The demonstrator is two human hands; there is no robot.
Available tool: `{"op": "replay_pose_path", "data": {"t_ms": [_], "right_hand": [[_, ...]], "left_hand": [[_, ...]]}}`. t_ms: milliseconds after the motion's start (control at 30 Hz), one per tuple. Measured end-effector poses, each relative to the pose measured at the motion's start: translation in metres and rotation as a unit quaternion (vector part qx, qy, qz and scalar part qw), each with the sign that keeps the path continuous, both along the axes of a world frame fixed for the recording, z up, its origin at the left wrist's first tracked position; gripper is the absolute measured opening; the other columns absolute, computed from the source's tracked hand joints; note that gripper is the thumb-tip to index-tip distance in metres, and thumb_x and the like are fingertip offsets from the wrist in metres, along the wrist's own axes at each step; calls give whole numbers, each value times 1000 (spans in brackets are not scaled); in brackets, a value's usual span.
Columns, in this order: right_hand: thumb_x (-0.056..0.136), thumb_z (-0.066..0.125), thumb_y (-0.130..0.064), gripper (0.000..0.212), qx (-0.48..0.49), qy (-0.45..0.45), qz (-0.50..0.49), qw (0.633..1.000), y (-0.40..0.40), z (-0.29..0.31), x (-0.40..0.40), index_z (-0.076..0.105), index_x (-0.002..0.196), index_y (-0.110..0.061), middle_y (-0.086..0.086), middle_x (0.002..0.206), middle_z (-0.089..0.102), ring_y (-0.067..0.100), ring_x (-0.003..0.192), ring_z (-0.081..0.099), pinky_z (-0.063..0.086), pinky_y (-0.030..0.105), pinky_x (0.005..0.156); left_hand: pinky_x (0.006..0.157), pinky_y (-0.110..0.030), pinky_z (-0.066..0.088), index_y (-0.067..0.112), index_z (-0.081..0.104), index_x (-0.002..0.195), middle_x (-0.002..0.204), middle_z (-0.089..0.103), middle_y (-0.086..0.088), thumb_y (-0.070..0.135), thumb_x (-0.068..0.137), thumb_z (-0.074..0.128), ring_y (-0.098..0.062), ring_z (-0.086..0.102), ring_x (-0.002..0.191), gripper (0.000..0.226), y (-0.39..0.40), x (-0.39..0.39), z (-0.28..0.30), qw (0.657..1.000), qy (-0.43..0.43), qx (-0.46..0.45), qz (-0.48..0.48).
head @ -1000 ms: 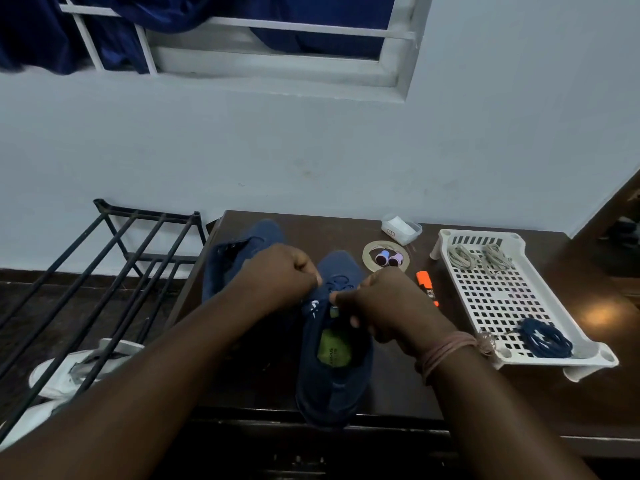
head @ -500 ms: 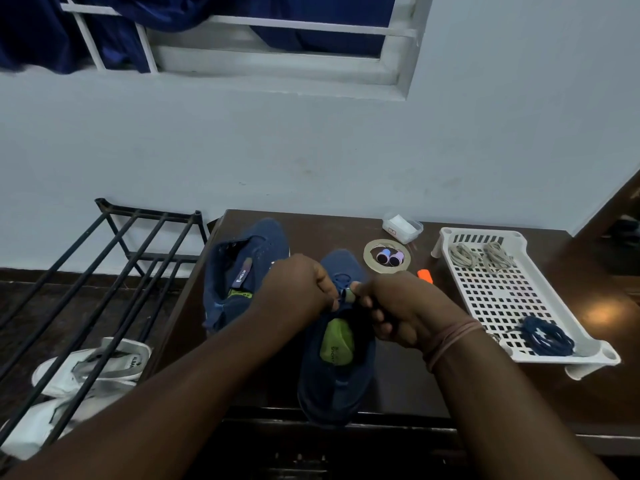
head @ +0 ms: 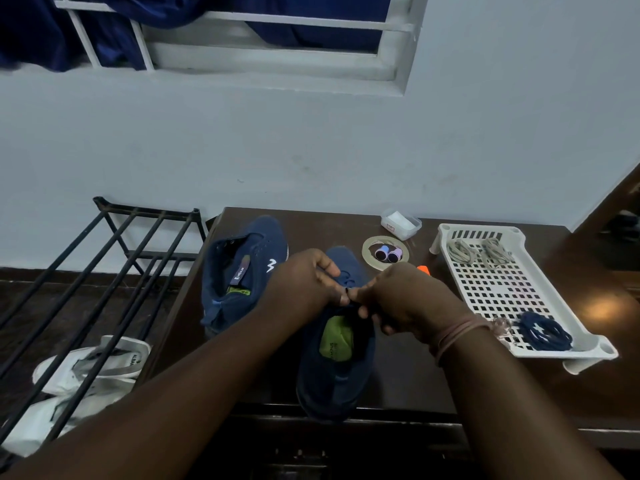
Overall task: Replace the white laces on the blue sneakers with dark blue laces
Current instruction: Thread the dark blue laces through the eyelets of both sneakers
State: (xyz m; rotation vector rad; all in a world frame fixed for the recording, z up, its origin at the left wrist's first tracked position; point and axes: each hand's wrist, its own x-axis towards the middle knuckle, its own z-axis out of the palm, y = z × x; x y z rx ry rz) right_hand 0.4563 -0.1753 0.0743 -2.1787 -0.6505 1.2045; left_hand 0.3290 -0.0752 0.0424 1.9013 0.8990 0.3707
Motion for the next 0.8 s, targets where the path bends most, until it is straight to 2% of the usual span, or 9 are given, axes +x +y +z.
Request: {"op": "replay_pose_path", "data": {"t_ms": [133, 233, 300, 367, 433, 467, 500, 600, 800], "right_hand": [[92, 59, -26, 22, 154, -113, -84, 978, -4, 3, 13, 60, 75, -12, 3, 62, 56, 17, 53, 48, 39, 25, 50], [98, 42, -18, 19, 403, 166, -299, 849, -2, 22, 22, 52, 84, -10, 11, 80, 66, 22, 71, 65, 51, 29, 63], [97, 39, -18, 23, 460, 285, -332, 772, -5, 29, 26, 46, 76, -12, 19, 87, 69, 24, 63, 67, 53, 27, 55], [94, 41, -19, 18, 412, 243, -283, 832, -9, 26, 28, 46, 77, -12, 16, 77, 64, 14, 38, 43, 30, 17, 37], [90, 51, -25, 20, 262, 7, -155, 953, -11, 18, 27, 56, 82, -9, 18, 76, 66, 14, 37, 34, 26, 19, 41], [88, 57, -32, 26, 175, -110, -62, 976, -12, 14, 26, 60, 81, -8, 19, 79, 68, 15, 40, 38, 31, 22, 45], [86, 64, -40, 33, 90, -180, 28, 979, -13, 8, 23, 63, 81, -8, 15, 79, 70, 15, 43, 43, 36, 24, 48], [82, 72, -52, 44, -47, -169, 127, 976, -13, 4, 15, 67, 85, -9, 6, 72, 65, 17, 54, 52, 47, 29, 60], [78, 67, -32, 26, -12, -335, -115, 935, -28, -2, 63, 60, 74, -8, 7, 64, 55, 24, 64, 56, 34, 28, 51]], "left_hand": [[82, -40, 59, 24, 66, 90, 85, 72, 5, 21, 66, 91, -10, 69, 80, 35, 11, -1, 5, 999, 12, 51, 12], [84, -40, 57, 26, 63, 94, 96, 67, 3, 28, 65, 93, -14, 66, 87, 42, 20, -7, 11, 996, 69, 57, -3], [82, -38, 55, 24, 61, 97, 101, 65, 1, 33, 65, 93, -14, 63, 88, 47, 25, -12, 12, 989, 136, 58, -25], [72, -33, 50, 25, 57, 100, 107, 59, 1, 39, 62, 93, -14, 59, 89, 54, 25, -15, 12, 976, 196, 81, -45], [69, -30, 43, 28, 53, 103, 114, 48, 1, 44, 60, 93, -14, 54, 90, 61, 22, -16, 13, 965, 233, 110, -46], [70, -30, 42, 28, 51, 106, 115, 43, 0, 43, 60, 93, -12, 51, 87, 64, 21, -15, 14, 964, 235, 119, -41], [72, -30, 42, 27, 49, 109, 114, 39, 0, 42, 60, 93, -10, 48, 83, 68, 19, -14, 14, 965, 229, 123, -38], [78, -32, 45, 27, 44, 119, 116, 35, 1, 38, 61, 93, -10, 49, 85, 77, 19, -12, 14, 967, 220, 118, -47], [85, -34, 53, 26, 48, 129, 122, 57, 2, 33, 68, 91, -17, 59, 103, 74, 20, -12, 11, 971, 216, 69, -71]]}}
